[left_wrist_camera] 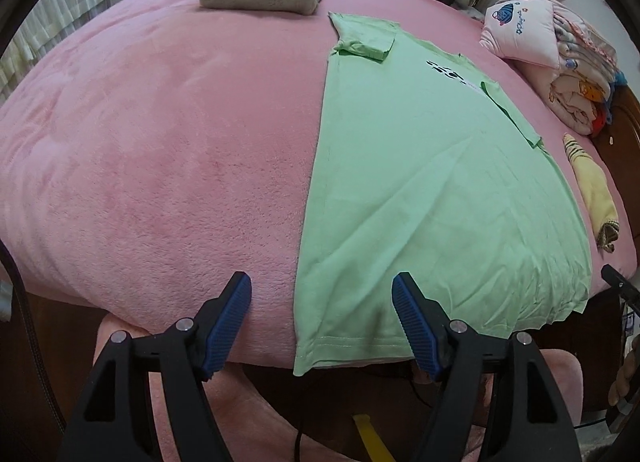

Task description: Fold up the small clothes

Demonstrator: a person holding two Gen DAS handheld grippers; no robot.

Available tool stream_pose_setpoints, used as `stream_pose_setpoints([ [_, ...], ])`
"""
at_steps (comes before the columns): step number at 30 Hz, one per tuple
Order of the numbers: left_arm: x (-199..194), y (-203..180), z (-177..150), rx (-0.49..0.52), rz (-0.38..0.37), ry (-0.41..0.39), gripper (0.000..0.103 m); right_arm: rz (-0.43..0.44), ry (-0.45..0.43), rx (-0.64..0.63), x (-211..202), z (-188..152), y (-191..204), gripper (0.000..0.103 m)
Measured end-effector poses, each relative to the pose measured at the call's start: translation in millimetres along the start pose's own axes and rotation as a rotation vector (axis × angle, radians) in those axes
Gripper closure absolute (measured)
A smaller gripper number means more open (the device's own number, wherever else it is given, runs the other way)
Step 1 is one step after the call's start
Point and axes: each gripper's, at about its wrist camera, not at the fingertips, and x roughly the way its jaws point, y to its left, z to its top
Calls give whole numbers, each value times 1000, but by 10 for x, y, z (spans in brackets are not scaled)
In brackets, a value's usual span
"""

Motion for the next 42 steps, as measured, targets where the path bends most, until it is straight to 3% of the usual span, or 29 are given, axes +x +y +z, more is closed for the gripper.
stream_pose_setpoints([
  [15, -216, -127, 52, 117, 13, -72, 29, 3, -93, -36, -171, 69, 362, 67],
  [26, 136, 65, 95, 64, -92, 41, 28, -107, -77, -41, -251, 90, 527, 67],
  [36, 225, 90, 26, 50, -105, 52, 27, -111, -49, -10, -207, 28, 90, 67],
  [42, 175, 85, -76, 38, -116, 69, 27, -87, 50, -25, -20, -39, -399, 67],
])
